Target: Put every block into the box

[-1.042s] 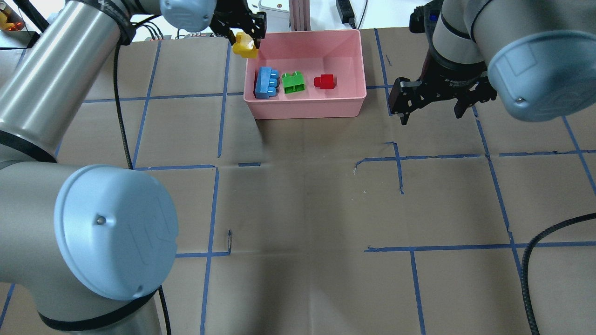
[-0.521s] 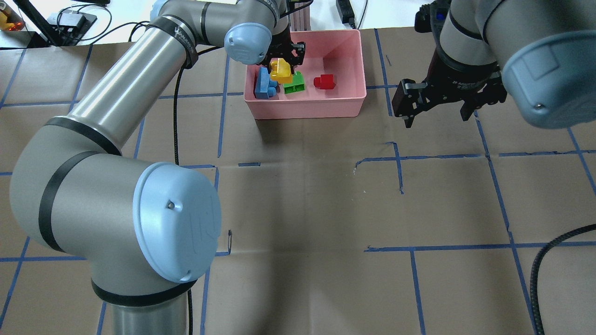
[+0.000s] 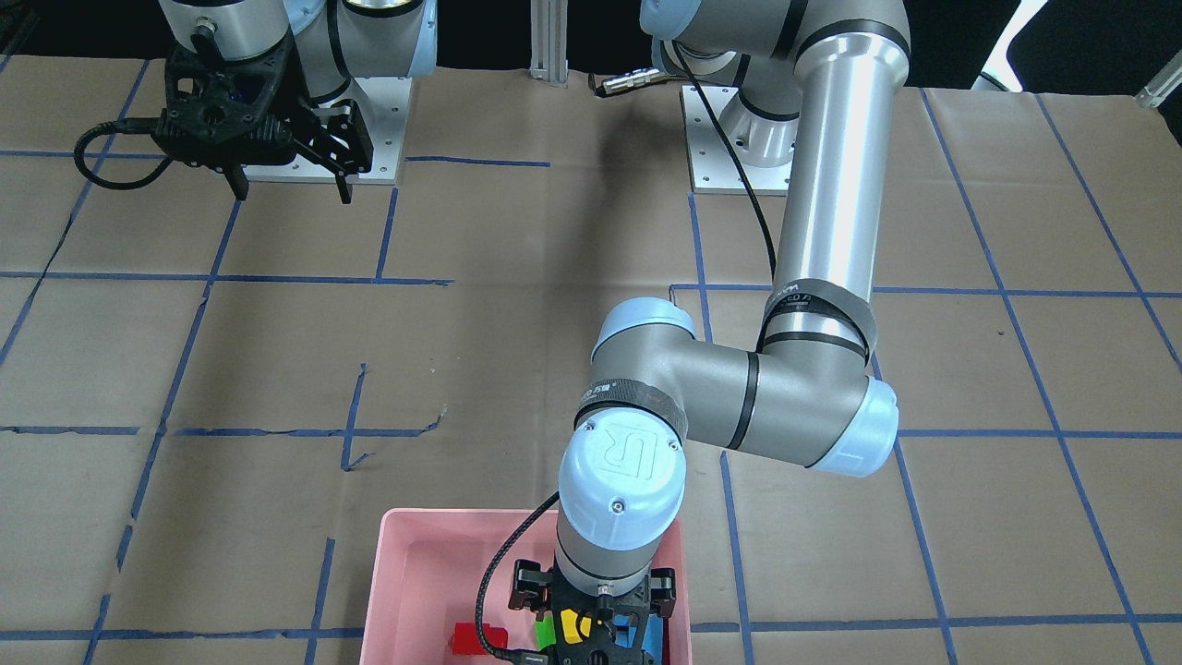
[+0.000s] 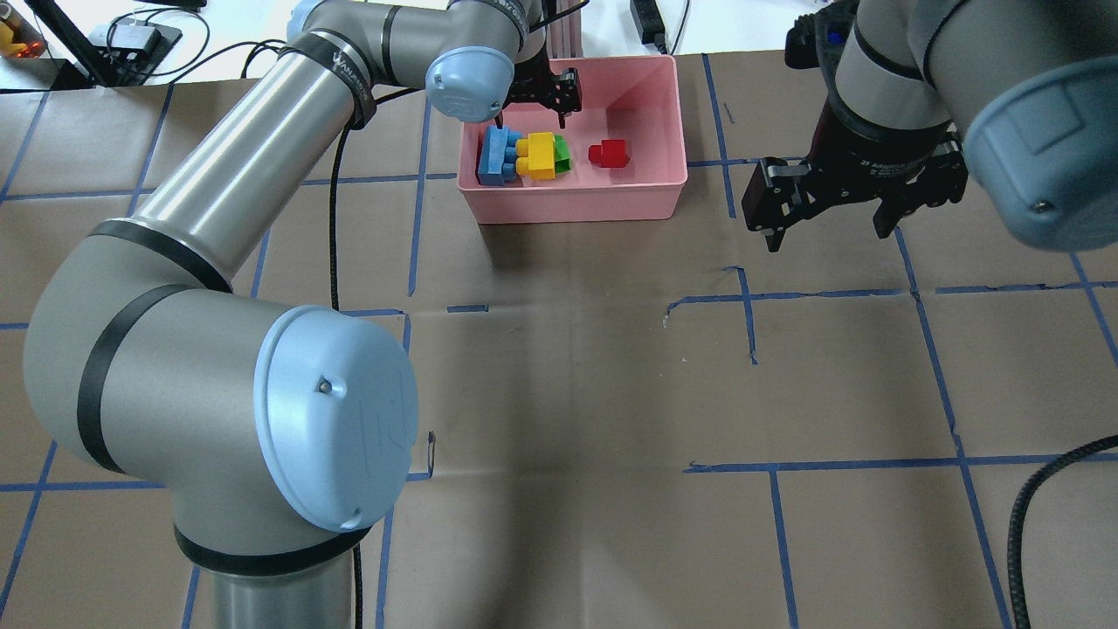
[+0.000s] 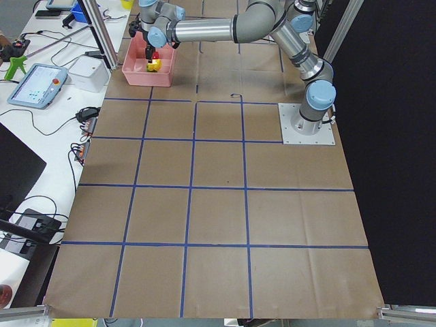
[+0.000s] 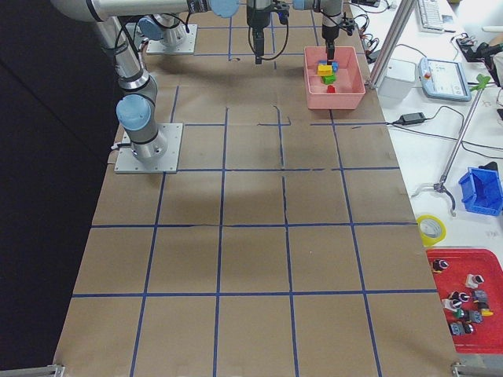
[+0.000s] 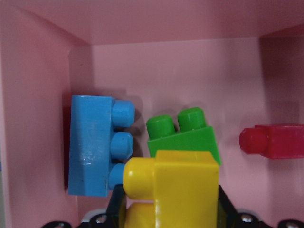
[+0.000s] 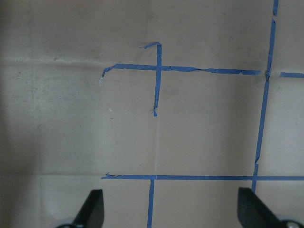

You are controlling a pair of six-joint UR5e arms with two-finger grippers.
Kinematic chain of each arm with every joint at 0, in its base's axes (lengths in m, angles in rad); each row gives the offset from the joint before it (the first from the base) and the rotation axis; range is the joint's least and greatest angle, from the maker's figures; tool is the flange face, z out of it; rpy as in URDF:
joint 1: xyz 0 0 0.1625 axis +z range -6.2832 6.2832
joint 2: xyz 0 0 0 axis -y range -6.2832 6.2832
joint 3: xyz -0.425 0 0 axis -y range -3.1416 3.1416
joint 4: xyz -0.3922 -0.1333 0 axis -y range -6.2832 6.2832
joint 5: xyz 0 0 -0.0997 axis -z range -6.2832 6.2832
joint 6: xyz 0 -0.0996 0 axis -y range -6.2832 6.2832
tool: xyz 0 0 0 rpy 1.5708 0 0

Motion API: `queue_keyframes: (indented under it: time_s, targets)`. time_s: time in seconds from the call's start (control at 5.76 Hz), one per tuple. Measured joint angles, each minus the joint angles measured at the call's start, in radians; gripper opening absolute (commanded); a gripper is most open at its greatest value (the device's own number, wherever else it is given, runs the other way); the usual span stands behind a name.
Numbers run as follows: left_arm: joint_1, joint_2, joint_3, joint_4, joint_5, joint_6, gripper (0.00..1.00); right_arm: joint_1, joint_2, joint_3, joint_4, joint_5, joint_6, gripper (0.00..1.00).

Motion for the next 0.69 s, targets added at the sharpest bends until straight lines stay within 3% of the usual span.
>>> queue_keyframes:
  time_s: [0.35, 0.69]
  targets:
    - [0.09, 0.137, -0.015, -0.119, -0.009, 0.039, 0.99, 0.001, -0.009, 0.005, 0.001, 0.004, 0.0, 1.0]
    - [0.151, 0.319, -0.14, -0.257, -0.008, 0.109, 0.99, -0.001, -0.015, 0.018, 0.001, -0.001, -0.006, 1.0]
